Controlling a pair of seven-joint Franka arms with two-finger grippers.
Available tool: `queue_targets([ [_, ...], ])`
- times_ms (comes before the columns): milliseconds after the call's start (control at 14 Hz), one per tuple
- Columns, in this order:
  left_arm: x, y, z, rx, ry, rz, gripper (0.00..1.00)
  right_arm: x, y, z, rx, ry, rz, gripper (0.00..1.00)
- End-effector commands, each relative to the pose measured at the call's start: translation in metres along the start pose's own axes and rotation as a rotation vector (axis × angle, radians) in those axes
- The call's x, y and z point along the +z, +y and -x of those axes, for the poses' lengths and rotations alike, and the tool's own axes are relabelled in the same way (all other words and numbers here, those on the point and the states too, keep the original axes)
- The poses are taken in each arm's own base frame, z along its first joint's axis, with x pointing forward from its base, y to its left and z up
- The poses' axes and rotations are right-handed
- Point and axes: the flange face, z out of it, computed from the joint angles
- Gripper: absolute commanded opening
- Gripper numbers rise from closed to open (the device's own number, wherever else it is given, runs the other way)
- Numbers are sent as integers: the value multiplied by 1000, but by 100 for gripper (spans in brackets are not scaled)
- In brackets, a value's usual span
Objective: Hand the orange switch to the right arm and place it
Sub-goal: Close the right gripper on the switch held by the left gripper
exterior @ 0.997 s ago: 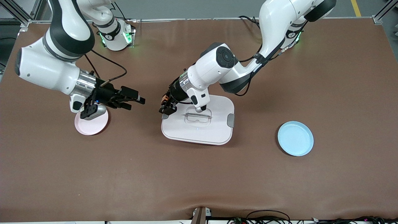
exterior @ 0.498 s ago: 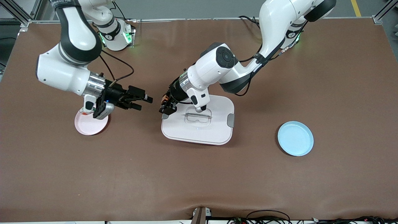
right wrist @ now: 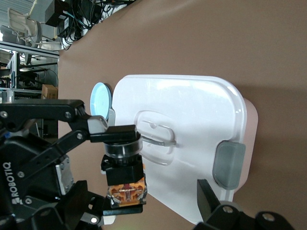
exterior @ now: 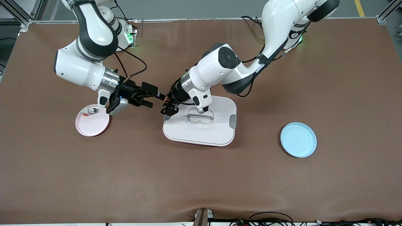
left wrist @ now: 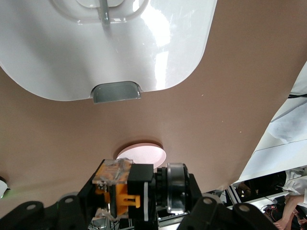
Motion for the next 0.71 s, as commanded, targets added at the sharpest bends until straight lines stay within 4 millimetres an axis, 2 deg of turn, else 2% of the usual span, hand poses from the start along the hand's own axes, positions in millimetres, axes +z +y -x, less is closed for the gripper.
queue_targets([
  [0,0,4,3,-18,-16,-6,0,-2,2,10,-3,11,-18,100],
  [641,-1,6,4,-10,-18,-1,0,16,-8,16,-19,-1,-43,100],
])
